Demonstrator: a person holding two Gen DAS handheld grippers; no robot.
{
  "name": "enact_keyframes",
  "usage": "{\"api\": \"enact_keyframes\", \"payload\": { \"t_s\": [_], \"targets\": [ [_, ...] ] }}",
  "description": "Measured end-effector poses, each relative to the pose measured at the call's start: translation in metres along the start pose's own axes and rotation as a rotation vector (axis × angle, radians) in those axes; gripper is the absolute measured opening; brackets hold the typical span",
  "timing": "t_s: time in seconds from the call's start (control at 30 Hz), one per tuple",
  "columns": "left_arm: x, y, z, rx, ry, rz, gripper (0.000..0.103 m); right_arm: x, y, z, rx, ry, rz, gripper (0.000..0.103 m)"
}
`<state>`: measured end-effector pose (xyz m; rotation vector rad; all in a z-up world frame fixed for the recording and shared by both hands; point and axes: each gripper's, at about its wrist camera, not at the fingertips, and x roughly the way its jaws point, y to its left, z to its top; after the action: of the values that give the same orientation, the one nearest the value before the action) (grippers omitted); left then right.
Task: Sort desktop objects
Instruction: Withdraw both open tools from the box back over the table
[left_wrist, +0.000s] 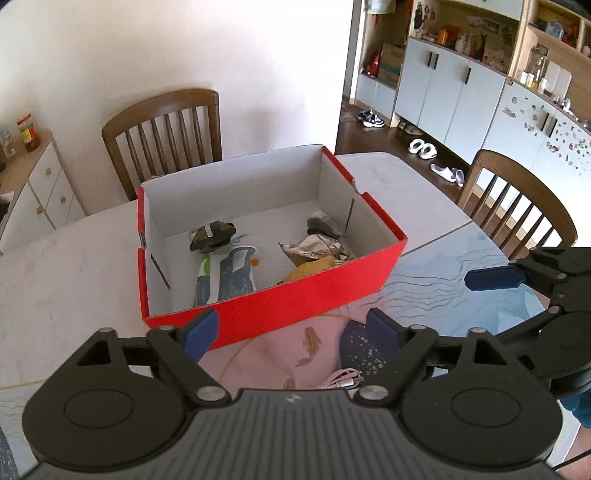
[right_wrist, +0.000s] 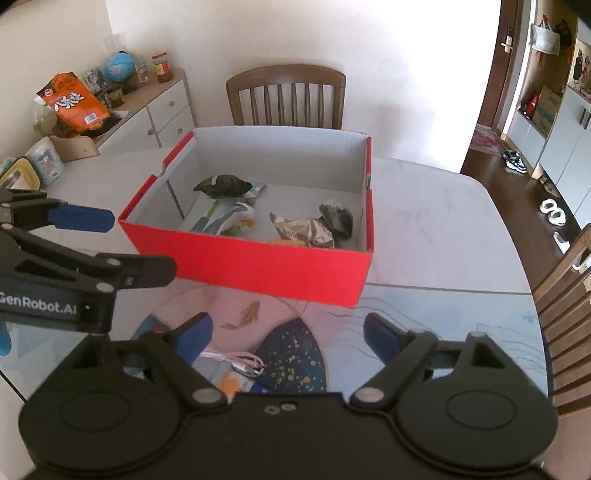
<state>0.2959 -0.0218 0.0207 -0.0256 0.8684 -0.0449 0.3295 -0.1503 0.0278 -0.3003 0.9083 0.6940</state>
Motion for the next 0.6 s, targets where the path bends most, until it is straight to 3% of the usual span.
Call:
{"api": "enact_keyframes", "payload": {
  "t_s": [0.07,0.27,0.6],
  "targets": [
    [-0.004,-0.001,-0.006,0.004,-0.014,-0.002,0.101,-0.003,0.0,-0.003,0.004,-0.006,0.002,0.091],
    [-0.011,0.002,-0.024,-0.033,-0.024,-0.04,0.103,-0.007,0.002,-0.017,-0.007,-0.016,-0.004,0.095],
    [-0.019,0.006,-0.061,-0.055,-0.029,-0.044,0.103,-0.005,0.0,-0.046,0.017,0.013,-0.004,0.095]
  ]
}}
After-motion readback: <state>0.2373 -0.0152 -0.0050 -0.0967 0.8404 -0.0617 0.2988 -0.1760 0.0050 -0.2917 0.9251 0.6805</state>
